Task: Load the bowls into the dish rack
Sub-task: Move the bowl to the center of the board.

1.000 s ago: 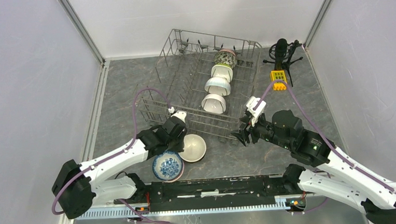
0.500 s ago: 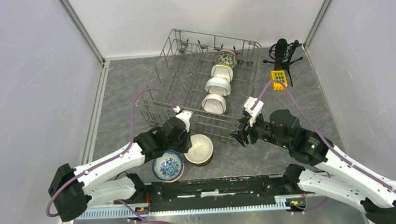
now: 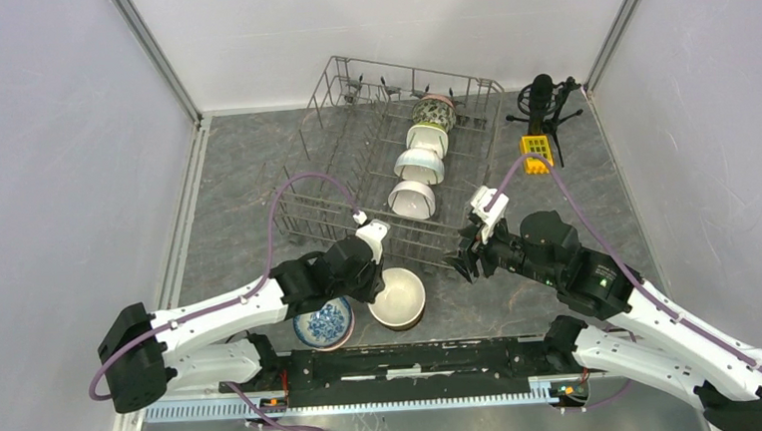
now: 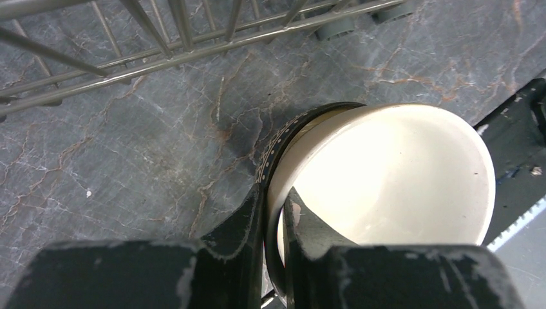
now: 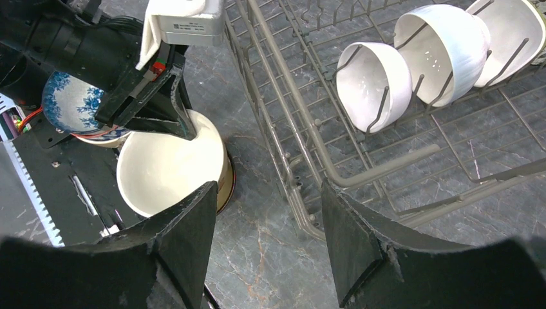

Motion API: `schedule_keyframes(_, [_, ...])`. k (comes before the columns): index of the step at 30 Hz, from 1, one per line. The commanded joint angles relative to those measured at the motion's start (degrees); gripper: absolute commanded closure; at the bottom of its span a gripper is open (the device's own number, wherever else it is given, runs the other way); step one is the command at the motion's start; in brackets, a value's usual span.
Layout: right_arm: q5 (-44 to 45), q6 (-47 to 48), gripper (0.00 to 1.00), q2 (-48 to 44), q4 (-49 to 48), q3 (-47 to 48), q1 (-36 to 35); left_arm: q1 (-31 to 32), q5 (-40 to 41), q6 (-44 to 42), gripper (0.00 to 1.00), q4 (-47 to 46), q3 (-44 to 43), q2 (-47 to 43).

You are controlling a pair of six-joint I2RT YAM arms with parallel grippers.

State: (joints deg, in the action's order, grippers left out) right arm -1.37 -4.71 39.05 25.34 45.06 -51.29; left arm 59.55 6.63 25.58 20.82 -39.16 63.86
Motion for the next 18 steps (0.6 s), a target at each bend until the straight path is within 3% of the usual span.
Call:
schedule_keyframes(1, [0.3,-0.7,0.35,-0.8,-1.2,-0.8,-0.2,0.7,1.3,-1.5,0.98,-4.8,-1.2,1.9])
schedule_keyframes(18, [1.0,-1.0,0.34,-1.5,-0.6,-1.1,-0.2,6.1,1.9,-0.8,0.97,-5.4,-1.3,4.6])
